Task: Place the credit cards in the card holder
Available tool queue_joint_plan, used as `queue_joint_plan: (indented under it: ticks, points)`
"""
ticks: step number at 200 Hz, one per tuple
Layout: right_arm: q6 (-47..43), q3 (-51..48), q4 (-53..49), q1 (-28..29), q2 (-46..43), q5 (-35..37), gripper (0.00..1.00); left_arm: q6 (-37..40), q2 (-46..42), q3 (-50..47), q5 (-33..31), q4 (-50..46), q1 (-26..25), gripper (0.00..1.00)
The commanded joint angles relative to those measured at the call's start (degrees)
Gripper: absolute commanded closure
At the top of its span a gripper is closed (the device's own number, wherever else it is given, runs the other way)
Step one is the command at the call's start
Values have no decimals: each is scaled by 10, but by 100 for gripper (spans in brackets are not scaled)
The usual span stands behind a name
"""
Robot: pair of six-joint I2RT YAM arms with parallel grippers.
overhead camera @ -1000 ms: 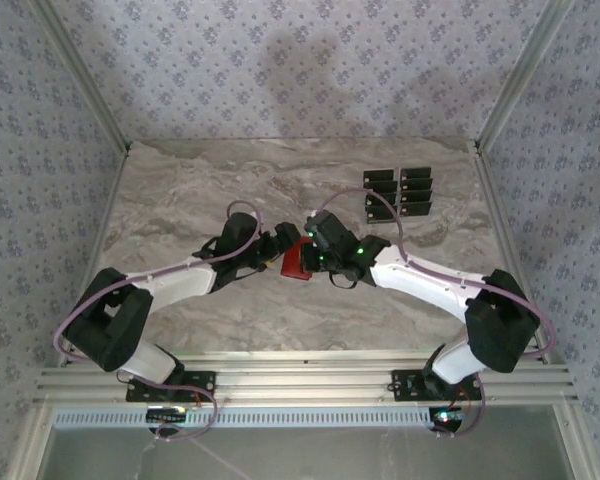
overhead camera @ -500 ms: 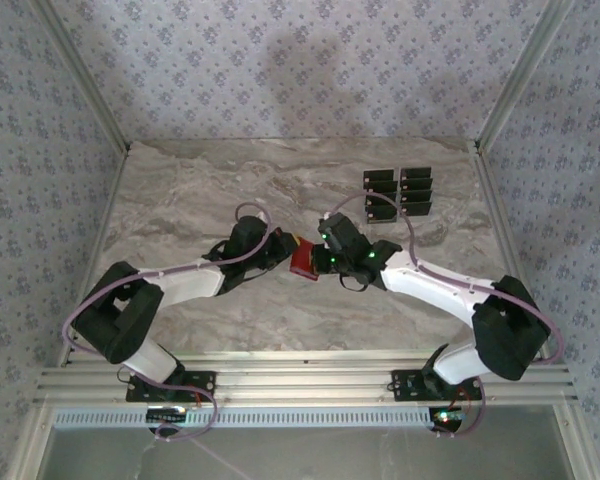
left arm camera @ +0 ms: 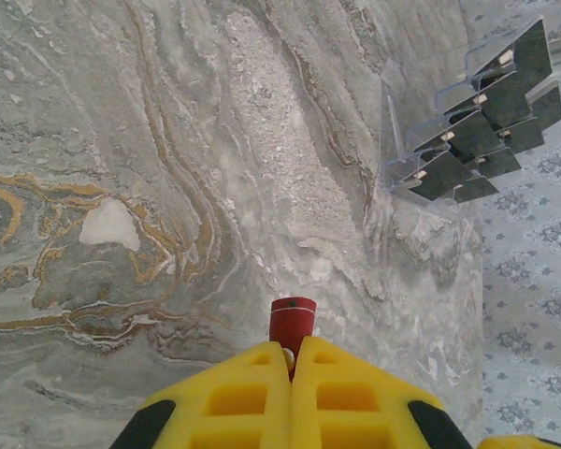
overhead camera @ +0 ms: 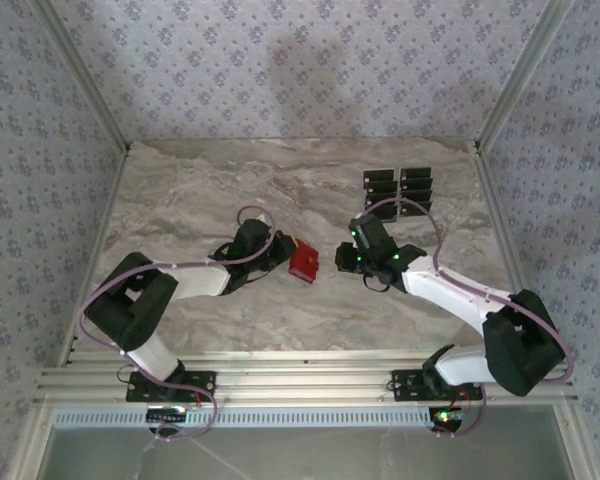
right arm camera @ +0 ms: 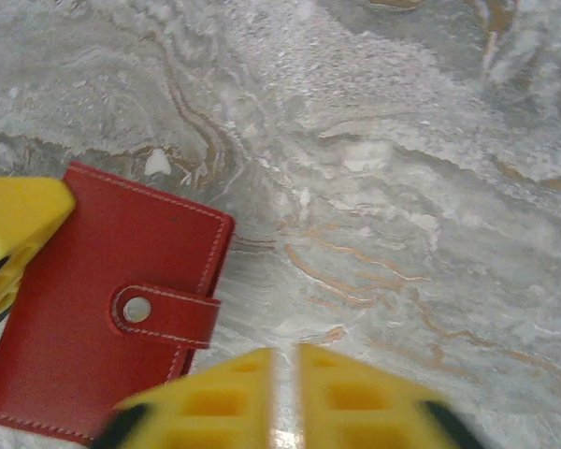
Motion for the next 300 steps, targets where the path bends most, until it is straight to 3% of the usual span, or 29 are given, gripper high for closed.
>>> queue_joint_plan:
  ticks: [1,42,100,161,178,203,291,298,300]
  points:
    - [-11,22,11,20,23,-8,58,9,10,3,-4,43,1,100]
    - [-12,62,17,51,76,-3,48,8,14,6,-2,44,1,100]
    - [-13,112,14,71,137,11,48,6,4,1,-1,46,0,100]
    - [-12,126,5,70,182,20,65,5,-13,-8,-5,47,-1,100]
    - [-12,125,4,67,188,23,76,5,-16,-11,-5,49,-1,100]
    - [-12,113,6,56,186,18,100,3,-20,-17,-8,50,-1,100]
    - [-13,63,8,10,131,0,100,6,-21,-30,-24,39,0,100]
    - [-13,64,7,9,129,-2,100,6,-22,-27,-28,27,0,91]
    - [-13,64,6,9,129,-3,100,6,-23,-26,-29,22,1,84]
